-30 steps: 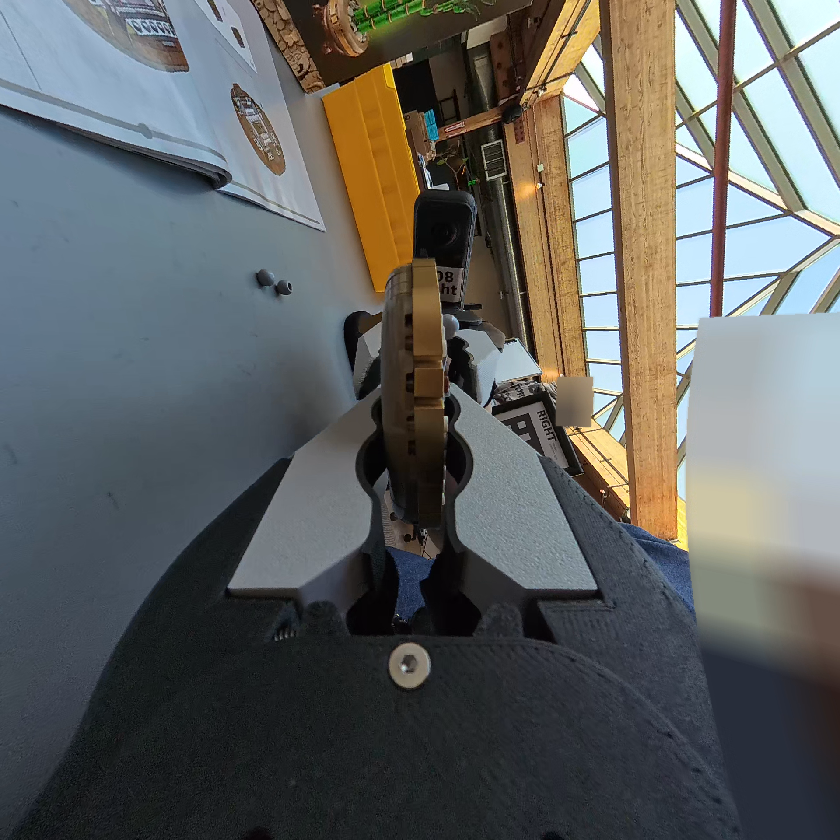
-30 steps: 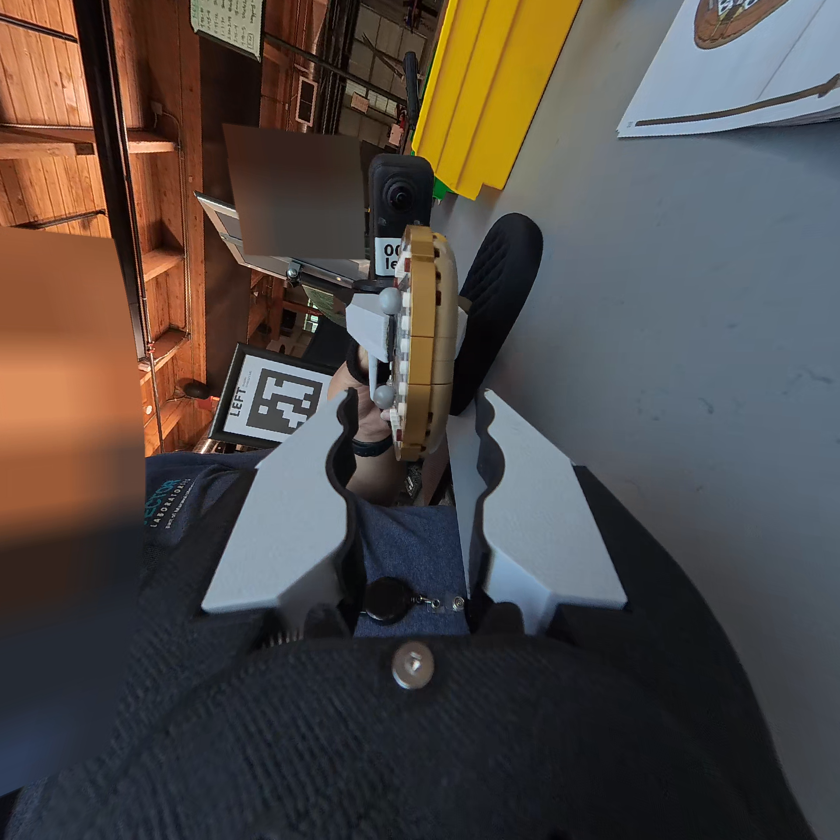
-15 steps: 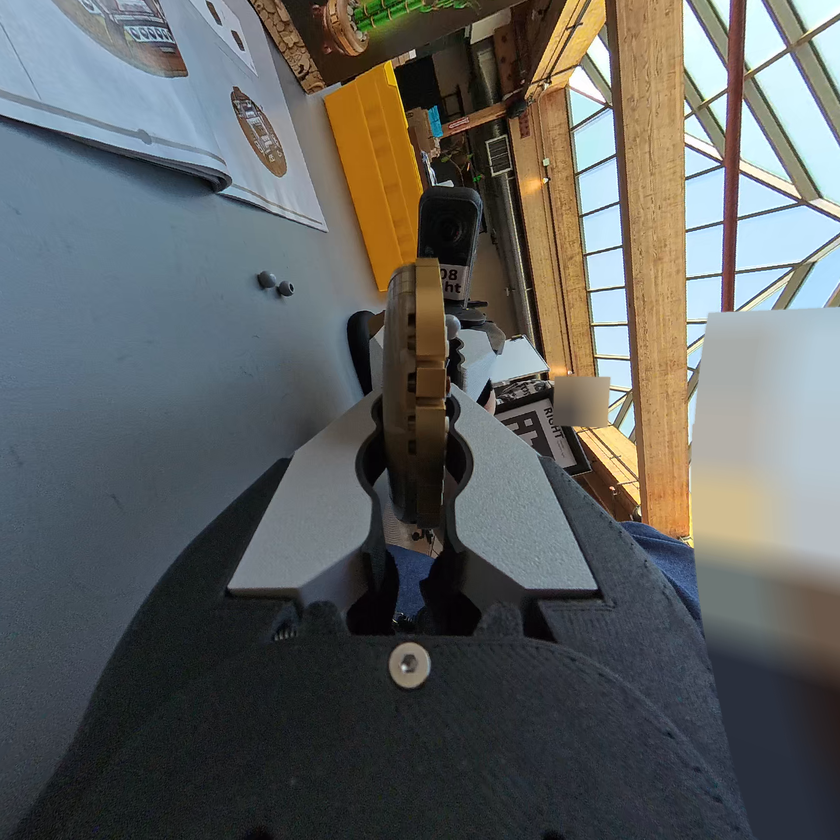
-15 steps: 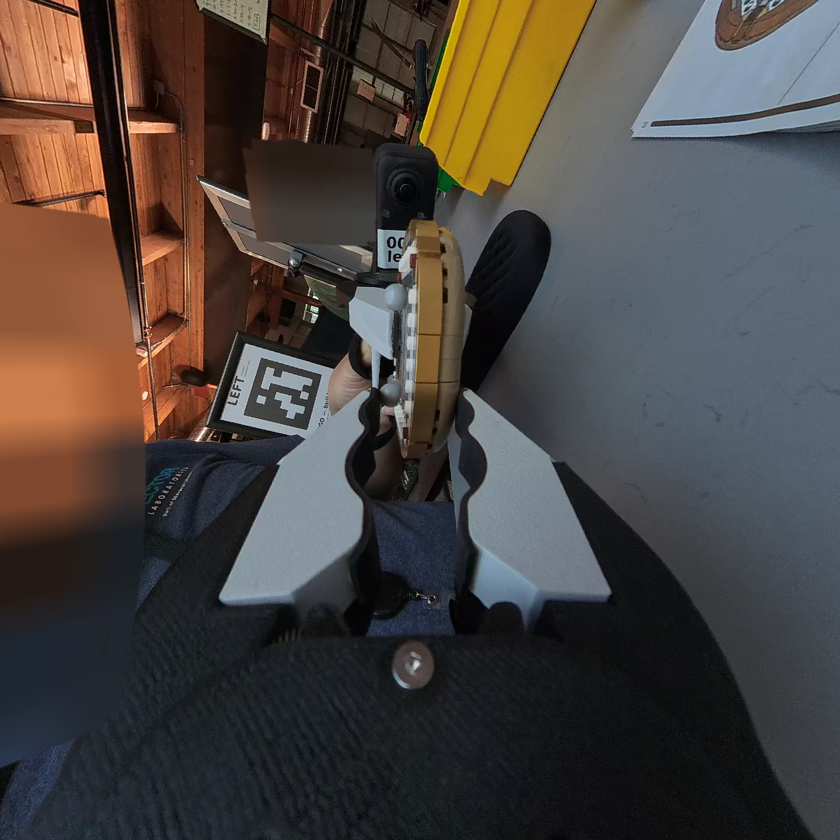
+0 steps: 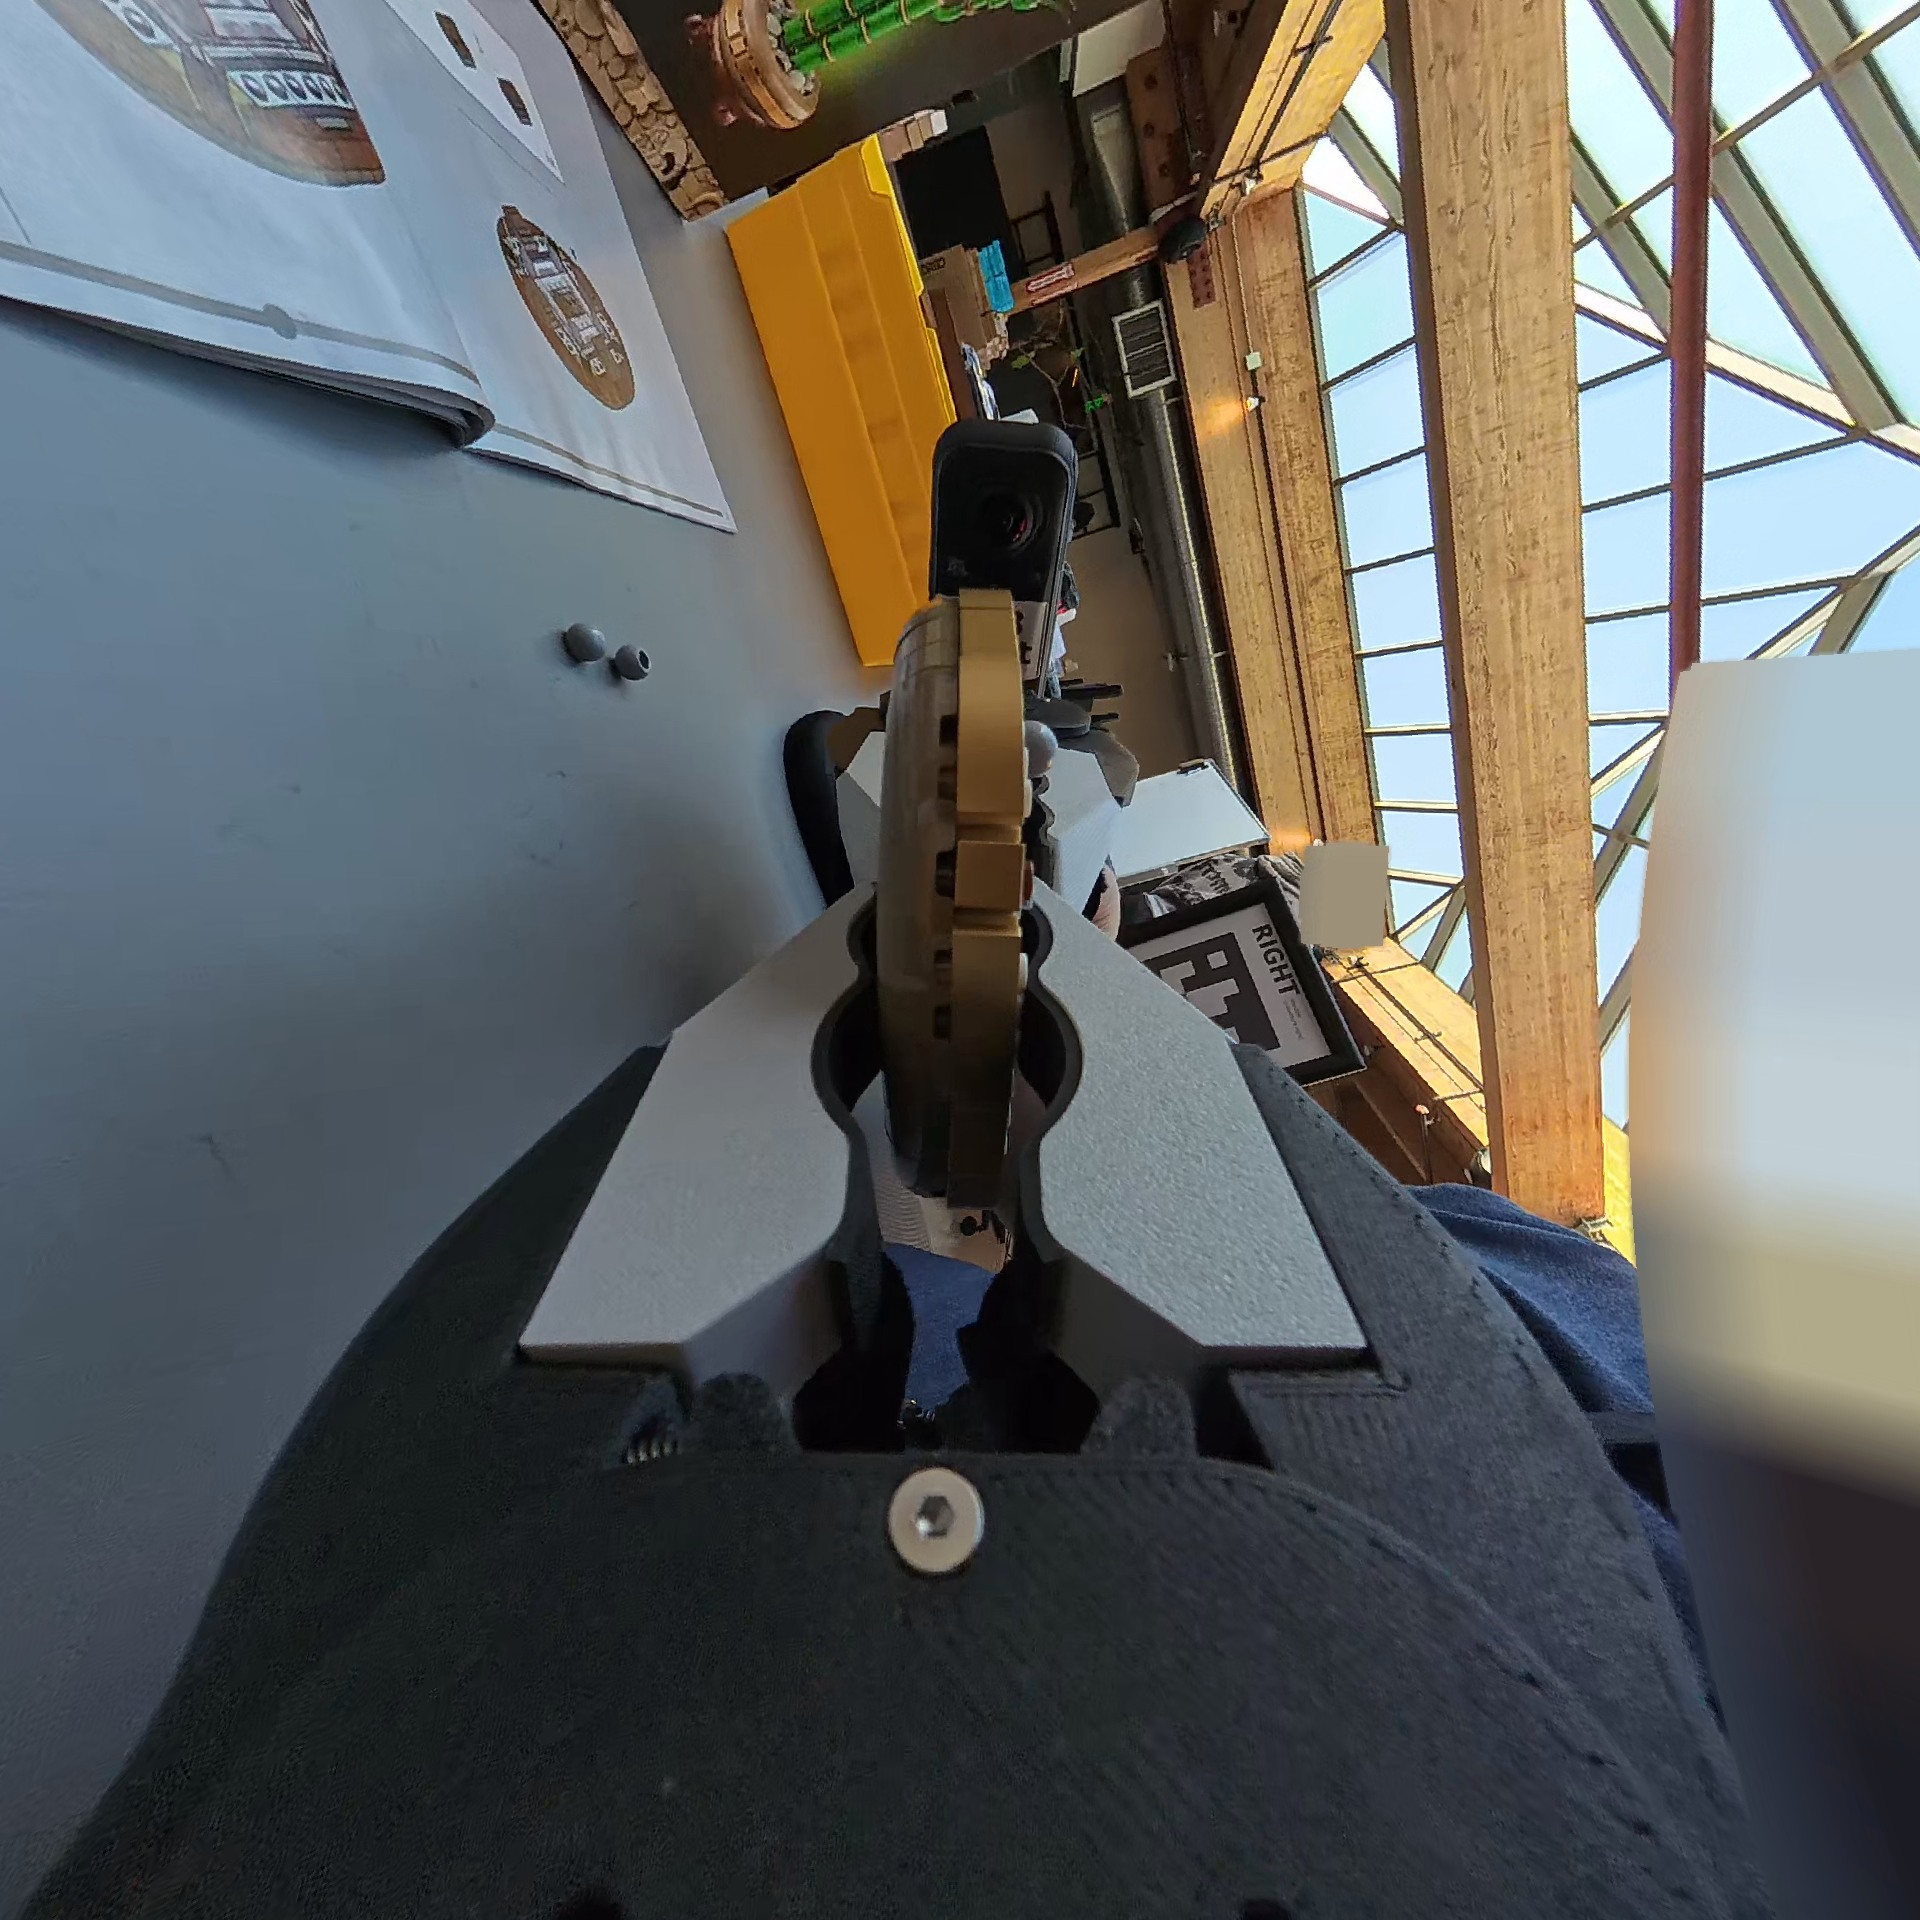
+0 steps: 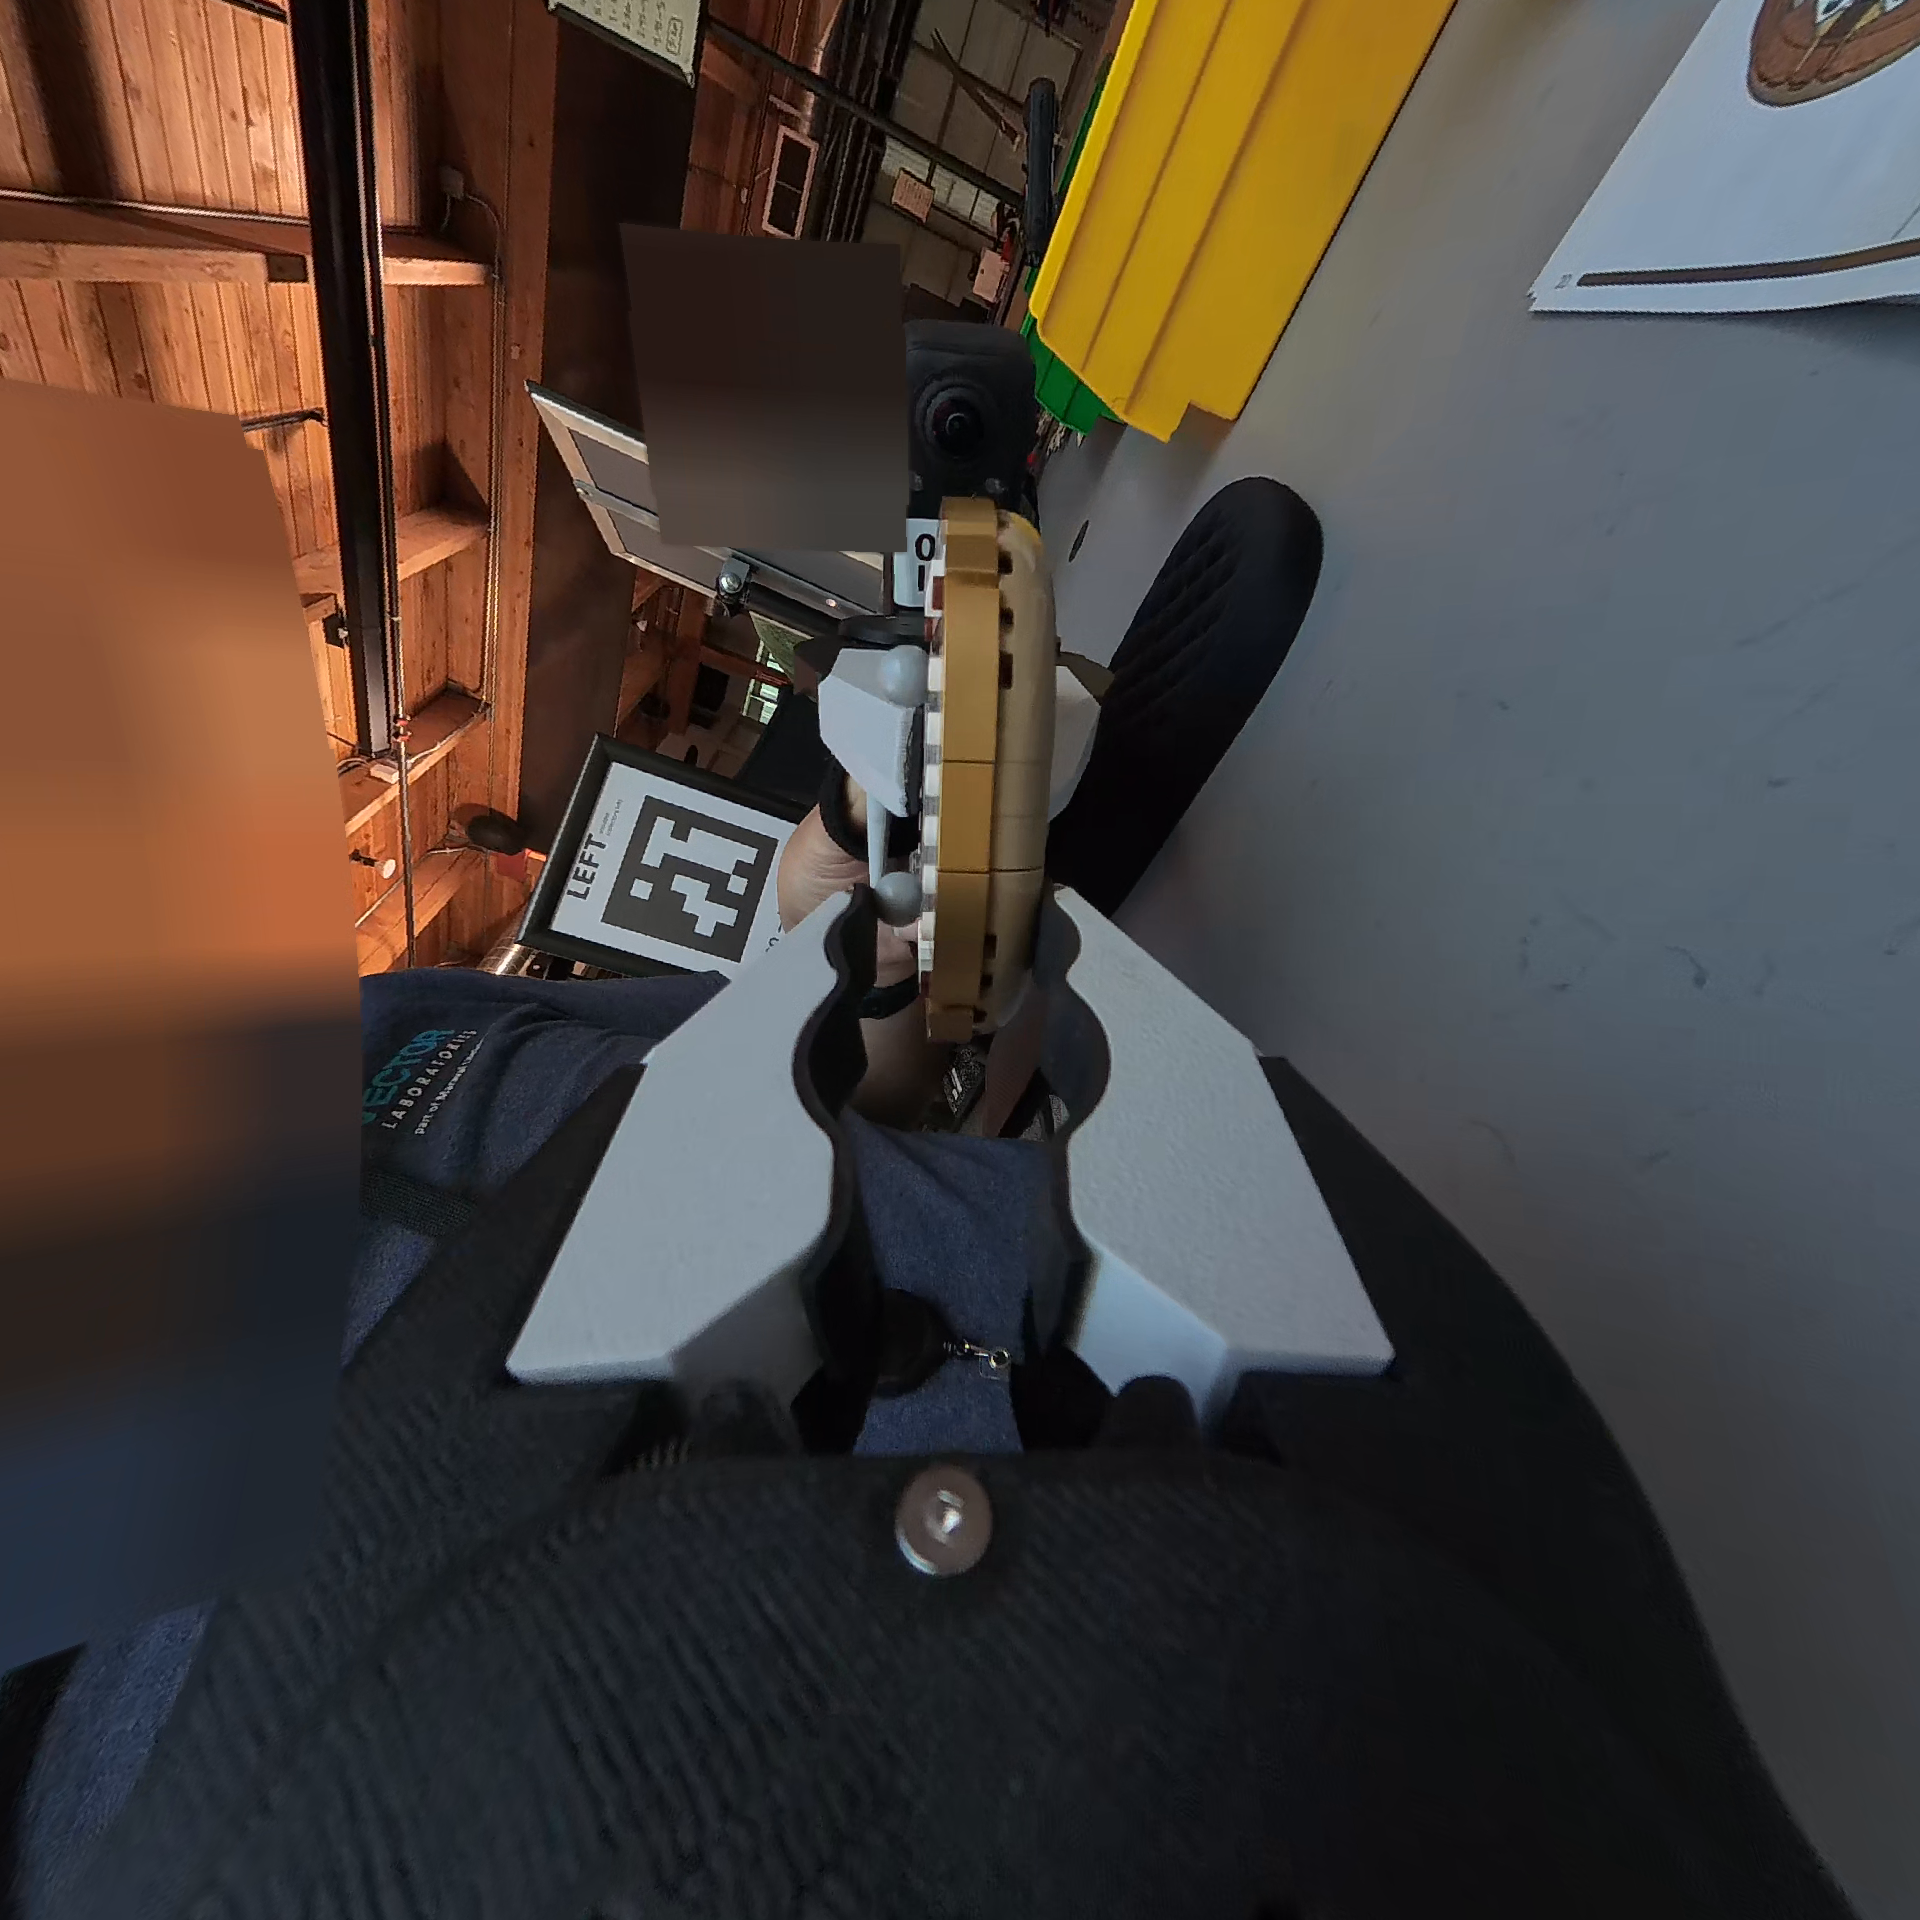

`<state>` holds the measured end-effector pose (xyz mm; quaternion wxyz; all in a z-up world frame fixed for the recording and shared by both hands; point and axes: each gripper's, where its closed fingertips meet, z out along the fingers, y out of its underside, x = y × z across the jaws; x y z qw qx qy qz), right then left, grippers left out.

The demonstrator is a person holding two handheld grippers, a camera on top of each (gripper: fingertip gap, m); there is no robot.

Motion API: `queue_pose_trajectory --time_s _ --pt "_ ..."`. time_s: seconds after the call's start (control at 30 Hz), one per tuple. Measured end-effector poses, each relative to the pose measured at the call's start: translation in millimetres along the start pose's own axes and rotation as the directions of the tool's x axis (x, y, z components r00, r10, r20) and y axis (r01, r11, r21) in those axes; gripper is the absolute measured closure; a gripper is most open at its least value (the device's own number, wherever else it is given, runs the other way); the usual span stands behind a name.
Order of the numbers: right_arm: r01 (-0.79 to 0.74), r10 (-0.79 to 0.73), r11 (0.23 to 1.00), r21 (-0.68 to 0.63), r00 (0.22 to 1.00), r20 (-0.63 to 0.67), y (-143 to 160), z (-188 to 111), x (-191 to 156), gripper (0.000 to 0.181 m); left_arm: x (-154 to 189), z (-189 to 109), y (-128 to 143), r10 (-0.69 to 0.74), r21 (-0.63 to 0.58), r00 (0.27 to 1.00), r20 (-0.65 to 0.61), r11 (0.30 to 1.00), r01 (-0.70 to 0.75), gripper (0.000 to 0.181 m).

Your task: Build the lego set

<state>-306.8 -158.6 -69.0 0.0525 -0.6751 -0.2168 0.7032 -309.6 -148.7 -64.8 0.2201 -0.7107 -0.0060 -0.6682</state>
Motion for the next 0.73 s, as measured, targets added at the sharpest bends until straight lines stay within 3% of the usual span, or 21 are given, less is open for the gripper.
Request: queue_pose_trajectory --time_s 0.57,0.73 --pt "-0.004 0.004 1.0 0.014 0.999 0.036 -5 -2 -5 0.153 7 1 -5 0.026 -0.004 1.0 0.011 1.0 -0.026 0.162" --pt "-0.038 0.021 0.992 0.122 0.99 0.137 -24 -5 -21 0.136 12 3 -17 -0.104 0.02 0.988 -0.114 0.994 0.107 0.162"
